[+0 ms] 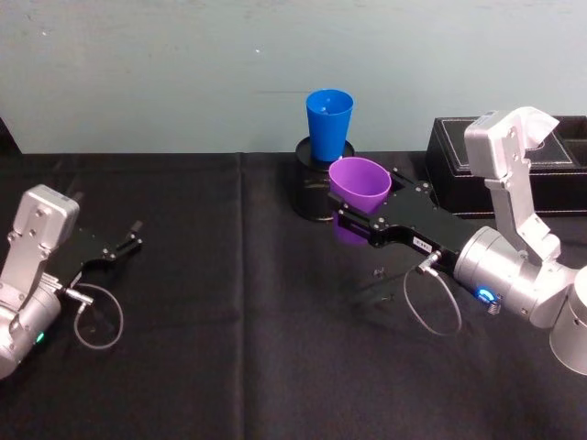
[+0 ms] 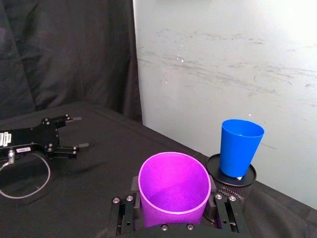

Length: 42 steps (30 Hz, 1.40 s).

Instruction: Pick up one cup with a gripper and tap it against the other cup.

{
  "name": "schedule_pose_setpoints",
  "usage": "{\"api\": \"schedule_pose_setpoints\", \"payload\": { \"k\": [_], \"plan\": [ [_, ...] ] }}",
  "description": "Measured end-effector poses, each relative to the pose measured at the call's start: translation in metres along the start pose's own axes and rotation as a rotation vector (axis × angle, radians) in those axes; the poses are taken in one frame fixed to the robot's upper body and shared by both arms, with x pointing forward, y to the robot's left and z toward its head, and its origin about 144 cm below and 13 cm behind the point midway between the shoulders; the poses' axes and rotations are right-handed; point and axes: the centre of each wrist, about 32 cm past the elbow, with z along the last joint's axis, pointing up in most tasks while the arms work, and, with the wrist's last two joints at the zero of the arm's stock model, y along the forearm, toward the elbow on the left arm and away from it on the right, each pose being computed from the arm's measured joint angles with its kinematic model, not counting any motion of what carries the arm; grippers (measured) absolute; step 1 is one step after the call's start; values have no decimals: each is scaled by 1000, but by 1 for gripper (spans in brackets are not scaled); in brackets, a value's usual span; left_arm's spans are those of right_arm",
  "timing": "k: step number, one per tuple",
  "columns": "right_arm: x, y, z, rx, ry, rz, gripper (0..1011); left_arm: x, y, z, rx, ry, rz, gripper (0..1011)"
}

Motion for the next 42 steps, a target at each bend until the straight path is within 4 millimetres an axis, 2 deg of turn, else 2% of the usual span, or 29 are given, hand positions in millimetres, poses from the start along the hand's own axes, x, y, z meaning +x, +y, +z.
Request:
{"api": "schedule_pose_setpoints", "payload": {
  "k": [42],
  "plan": [
    [0,0,0,0,0,0,730,0,0,0,0,0,0,1000]
  ]
}}
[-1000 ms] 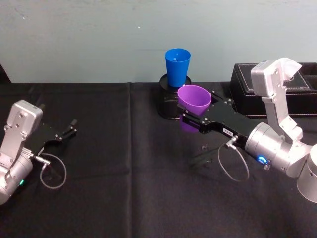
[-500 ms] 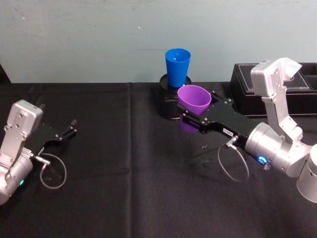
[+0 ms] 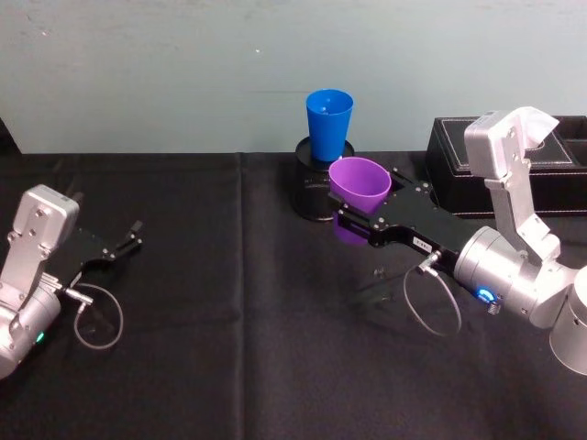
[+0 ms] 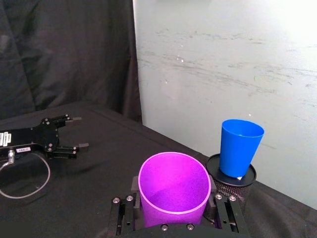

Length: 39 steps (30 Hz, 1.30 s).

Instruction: Pick up one cup with a gripper and tap it against the other cup.

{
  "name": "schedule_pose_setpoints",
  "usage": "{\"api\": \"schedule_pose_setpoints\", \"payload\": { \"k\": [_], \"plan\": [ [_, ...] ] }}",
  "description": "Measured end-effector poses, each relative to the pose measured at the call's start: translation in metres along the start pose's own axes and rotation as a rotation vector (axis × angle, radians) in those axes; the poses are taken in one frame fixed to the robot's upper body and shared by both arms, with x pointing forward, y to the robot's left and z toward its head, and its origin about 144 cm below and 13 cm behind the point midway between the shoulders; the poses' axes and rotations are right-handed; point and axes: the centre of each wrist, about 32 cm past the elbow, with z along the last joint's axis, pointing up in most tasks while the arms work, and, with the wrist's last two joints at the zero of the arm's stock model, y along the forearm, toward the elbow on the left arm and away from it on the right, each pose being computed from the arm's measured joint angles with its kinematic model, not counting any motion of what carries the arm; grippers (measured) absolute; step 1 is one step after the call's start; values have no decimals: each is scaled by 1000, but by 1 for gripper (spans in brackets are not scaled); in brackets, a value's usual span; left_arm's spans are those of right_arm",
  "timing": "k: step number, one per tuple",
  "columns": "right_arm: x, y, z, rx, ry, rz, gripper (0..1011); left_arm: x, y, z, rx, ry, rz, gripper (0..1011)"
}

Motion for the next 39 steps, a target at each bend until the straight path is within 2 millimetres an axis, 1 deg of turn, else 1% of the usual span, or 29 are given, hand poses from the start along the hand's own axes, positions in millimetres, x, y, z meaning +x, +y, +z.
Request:
{"api": "schedule_pose_setpoints", "payload": {
  "k": [18,22,27,34,39],
  "plan": [
    [0,0,0,0,0,0,730,0,0,0,0,0,0,1000],
    [1,4,-1,0,-3,1,730,0,0,0,0,0,0,1000],
    [8,17,-3,7,10,-10,730,0,0,0,0,0,0,1000],
    [20,44,-5,8,39,-28,730,0,0,0,0,0,0,1000],
    [24,57,-8,-3,56,-30,730,0,0,0,0,0,0,1000]
  ]
}}
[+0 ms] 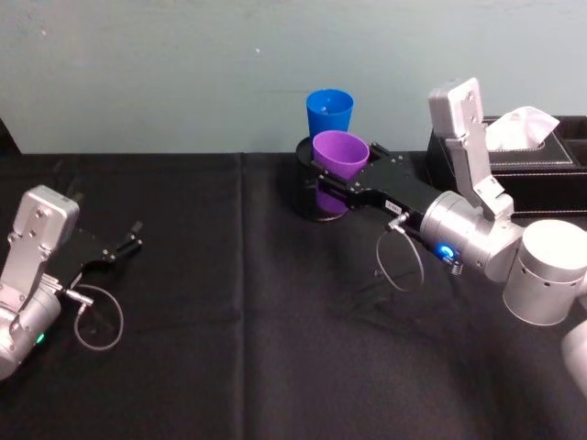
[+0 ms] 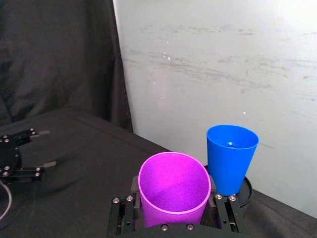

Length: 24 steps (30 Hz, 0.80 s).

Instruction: Pick up one cup with a gripper and tap it against the other cup.

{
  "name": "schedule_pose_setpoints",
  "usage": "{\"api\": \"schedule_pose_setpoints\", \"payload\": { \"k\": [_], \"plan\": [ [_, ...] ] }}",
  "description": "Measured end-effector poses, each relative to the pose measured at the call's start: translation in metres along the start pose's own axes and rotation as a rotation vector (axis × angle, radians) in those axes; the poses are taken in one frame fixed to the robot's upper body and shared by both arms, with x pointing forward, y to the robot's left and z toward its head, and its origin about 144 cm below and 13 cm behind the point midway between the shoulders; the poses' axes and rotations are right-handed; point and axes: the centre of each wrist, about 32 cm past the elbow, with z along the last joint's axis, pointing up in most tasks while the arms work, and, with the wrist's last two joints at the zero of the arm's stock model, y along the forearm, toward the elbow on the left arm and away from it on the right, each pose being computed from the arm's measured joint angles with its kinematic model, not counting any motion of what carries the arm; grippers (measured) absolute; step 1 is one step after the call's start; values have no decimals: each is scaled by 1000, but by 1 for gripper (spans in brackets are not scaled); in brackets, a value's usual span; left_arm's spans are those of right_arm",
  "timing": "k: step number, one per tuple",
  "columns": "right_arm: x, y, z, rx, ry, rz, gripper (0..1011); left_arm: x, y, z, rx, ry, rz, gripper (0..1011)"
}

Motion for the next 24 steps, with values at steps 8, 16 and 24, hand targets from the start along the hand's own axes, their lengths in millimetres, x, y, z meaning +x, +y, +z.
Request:
{"api": "schedule_pose_setpoints", "payload": {
  "k": [8,16,24],
  "plan": [
    [4,13,-5,-19,10,-7,730,0,0,0,0,0,0,1000],
    [11,24,-3,-12,1,-23,730,0,0,0,0,0,0,1000],
    [19,37,-3,-14,2,-34,730,0,0,0,0,0,0,1000]
  ]
}}
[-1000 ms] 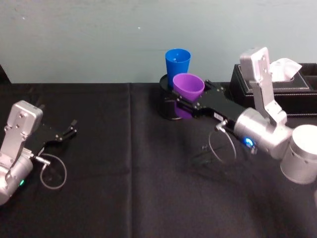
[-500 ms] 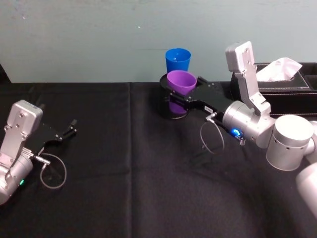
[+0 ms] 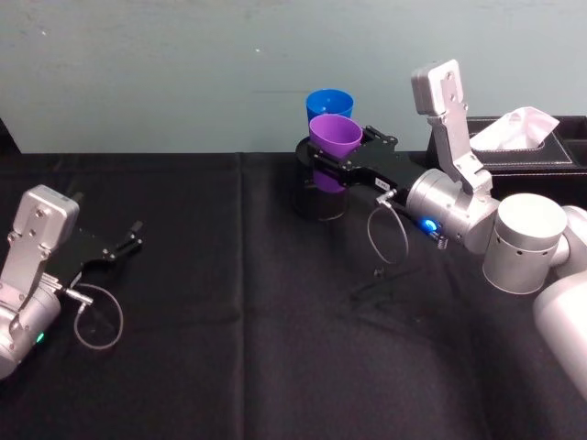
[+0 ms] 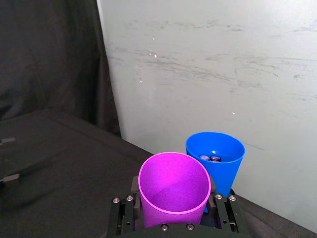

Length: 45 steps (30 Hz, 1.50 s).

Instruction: Pick up one cup with a gripper and tap it against the other cup.

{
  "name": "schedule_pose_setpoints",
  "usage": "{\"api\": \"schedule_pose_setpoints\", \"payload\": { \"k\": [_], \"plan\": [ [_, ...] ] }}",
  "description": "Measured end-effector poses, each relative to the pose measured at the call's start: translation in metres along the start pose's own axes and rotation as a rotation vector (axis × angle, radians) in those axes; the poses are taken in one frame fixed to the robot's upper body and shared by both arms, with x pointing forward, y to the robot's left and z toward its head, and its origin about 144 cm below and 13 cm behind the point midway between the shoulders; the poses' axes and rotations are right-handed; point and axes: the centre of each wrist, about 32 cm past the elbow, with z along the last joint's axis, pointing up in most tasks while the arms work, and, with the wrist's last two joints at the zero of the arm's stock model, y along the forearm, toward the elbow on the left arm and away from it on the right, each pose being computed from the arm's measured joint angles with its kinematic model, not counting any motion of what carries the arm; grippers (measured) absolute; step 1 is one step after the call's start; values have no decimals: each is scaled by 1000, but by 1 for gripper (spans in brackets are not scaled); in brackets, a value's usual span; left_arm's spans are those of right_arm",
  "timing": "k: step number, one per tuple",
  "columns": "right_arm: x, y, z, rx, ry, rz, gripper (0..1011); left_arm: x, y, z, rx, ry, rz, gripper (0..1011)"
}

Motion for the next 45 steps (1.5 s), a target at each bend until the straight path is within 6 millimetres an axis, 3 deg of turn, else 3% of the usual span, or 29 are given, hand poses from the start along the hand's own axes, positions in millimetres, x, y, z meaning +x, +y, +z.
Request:
{"api": "schedule_pose_setpoints", "payload": {
  "k": [45],
  "plan": [
    [14,29,10,12,18,-21,730,0,0,0,0,0,0,1000]
  ]
}}
